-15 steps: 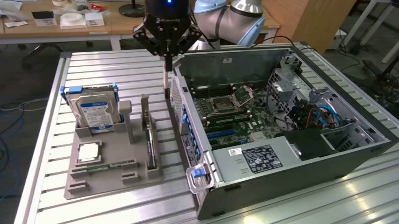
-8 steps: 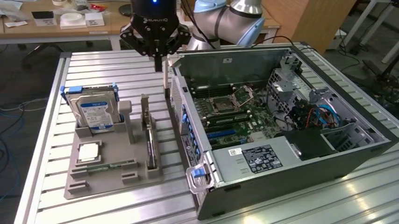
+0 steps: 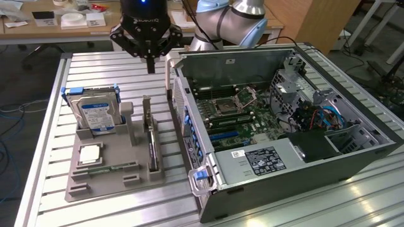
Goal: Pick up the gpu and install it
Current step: 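Reach for the gpu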
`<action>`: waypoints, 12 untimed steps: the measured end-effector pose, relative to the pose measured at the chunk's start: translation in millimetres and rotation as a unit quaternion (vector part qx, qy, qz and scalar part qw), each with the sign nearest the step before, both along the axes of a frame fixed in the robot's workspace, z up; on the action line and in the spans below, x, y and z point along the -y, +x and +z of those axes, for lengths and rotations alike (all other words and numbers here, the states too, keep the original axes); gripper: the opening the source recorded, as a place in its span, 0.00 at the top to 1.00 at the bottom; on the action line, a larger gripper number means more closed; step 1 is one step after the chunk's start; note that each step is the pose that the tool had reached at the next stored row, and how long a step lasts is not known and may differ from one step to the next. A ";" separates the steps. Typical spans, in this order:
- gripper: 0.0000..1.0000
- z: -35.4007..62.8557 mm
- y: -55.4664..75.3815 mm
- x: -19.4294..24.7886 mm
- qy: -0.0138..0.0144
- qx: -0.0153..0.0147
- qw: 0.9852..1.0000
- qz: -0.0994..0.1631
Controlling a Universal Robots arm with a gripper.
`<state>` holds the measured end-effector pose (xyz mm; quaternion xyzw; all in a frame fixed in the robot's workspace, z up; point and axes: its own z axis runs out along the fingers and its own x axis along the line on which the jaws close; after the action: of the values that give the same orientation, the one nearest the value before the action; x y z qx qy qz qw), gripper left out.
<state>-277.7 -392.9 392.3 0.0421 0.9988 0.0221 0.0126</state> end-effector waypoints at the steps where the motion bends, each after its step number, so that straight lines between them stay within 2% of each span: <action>1: 0.89 0.0 -2.5 0.0 0.000 0.000 1.000 0.000; 7: 0.89 0.0 -7.7 0.8 0.000 0.000 1.000 0.000; 12: 0.89 -0.1 -11.0 8.4 0.000 0.000 1.000 0.000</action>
<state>-288.7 -401.3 392.2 0.0422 0.9988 0.0221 0.0126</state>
